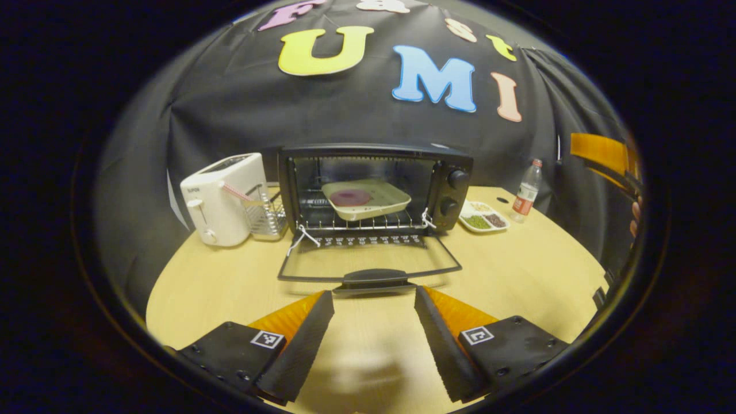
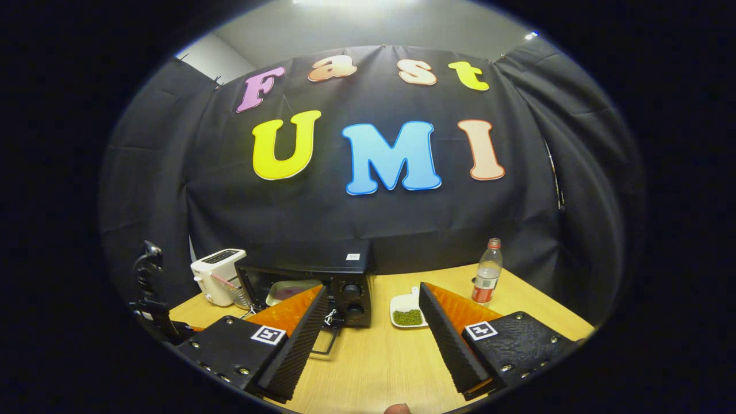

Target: Open the electric oven with the left hand, put the food in, and close the electric oven.

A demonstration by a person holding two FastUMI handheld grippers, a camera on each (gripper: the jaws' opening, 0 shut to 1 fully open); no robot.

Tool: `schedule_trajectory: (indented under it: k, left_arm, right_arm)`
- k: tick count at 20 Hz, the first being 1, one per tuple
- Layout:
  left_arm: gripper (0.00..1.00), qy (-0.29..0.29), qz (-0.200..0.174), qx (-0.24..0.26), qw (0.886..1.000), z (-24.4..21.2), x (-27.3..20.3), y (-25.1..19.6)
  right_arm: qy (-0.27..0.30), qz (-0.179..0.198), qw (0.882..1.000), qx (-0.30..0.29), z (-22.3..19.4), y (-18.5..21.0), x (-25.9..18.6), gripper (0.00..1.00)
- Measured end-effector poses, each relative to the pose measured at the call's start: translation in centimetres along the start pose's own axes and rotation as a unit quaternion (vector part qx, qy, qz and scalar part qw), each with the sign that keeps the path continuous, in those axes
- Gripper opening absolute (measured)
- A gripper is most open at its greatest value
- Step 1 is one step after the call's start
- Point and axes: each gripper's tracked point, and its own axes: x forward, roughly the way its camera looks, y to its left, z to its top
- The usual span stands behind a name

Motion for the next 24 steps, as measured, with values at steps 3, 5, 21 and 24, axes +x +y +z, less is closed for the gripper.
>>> schedule_trajectory:
  k: [3, 5, 21, 24]
  left_arm:
    - [1.00, 0.033, -0.006, -0.003, 0.999, -1.4, 2.0, -0.3]
    - [0.96, 0.052, -0.007, -0.002, 0.999, -2.0, 3.5, -0.4]
    - [0.92, 0.088, 0.029, 0.004, 0.996, -3.8, 8.2, 0.2]
    - [0.96, 0.079, 0.039, 0.002, 0.996, -3.5, 7.9, 0.2]
  right_arm:
    - [0.001, -0.025, 1.000, -0.005, 0.1, -1.2, -0.1, 0.98]
    - [0.003, -0.037, 0.999, -0.010, 0.0, -1.8, -0.4, 0.98]
    - [0.024, -0.051, 0.998, -0.035, -0.5, -2.1, -0.2, 0.98]
    - [0.022, -0.043, 0.998, -0.038, -0.3, -1.6, -0.1, 0.98]
